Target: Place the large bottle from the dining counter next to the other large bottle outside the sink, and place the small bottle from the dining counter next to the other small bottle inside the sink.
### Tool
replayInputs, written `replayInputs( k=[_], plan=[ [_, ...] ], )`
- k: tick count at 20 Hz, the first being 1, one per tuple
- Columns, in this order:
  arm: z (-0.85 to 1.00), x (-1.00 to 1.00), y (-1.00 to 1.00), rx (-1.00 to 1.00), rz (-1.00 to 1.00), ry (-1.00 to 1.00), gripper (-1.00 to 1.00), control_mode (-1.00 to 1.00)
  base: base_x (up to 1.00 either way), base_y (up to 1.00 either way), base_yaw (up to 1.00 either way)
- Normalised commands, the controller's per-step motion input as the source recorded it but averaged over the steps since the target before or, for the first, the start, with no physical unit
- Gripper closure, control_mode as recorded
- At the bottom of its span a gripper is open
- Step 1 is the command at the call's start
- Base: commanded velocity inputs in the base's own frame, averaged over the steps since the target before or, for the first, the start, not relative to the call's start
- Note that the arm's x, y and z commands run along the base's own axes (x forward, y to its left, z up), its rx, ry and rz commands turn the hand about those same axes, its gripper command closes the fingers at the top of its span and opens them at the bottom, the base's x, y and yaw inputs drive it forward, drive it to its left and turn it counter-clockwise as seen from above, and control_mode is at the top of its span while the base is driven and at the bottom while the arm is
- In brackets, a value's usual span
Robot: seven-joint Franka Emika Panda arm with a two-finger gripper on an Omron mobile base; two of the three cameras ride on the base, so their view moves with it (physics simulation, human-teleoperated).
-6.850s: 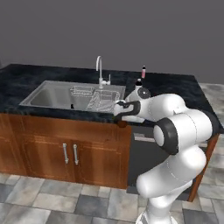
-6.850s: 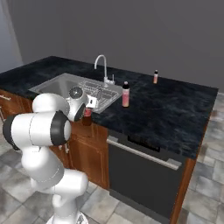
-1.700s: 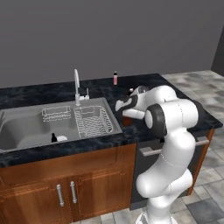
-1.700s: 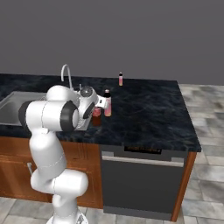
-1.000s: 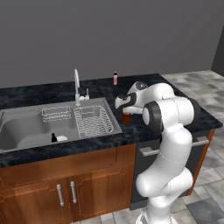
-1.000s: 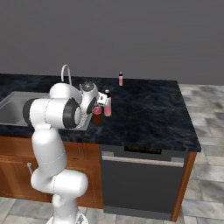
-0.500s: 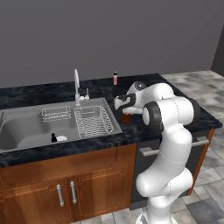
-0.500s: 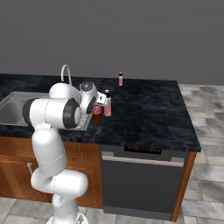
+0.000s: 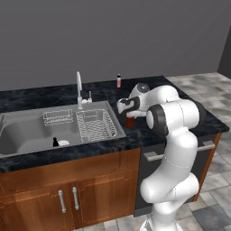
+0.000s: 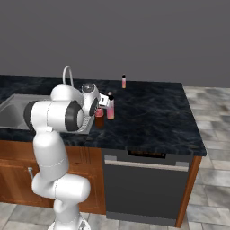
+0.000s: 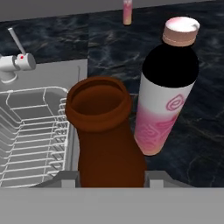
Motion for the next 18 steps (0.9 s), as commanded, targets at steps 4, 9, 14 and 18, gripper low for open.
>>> replayInputs(
  k=[4, 9, 14, 18],
  plan=[
    [-0.26, -0.27, 0.14, -0.07, 0.0, -0.06, -1.0, -1.0, 0.0, 0.0, 0.0],
    [-0.09, -0.63, 0.01, -0.07, -0.01, -0.16, -1.0, -1.0, 0.0, 0.0, 0.0],
    [-0.08, -0.57, 0.0, -0.05, 0.0, -0.16, -1.0, -1.0, 0.0, 0.0, 0.0],
    [-0.03, -0.33, -0.03, -0.01, -0.02, -0.12, -1.0, -1.0, 0.0, 0.0, 0.0]
  ],
)
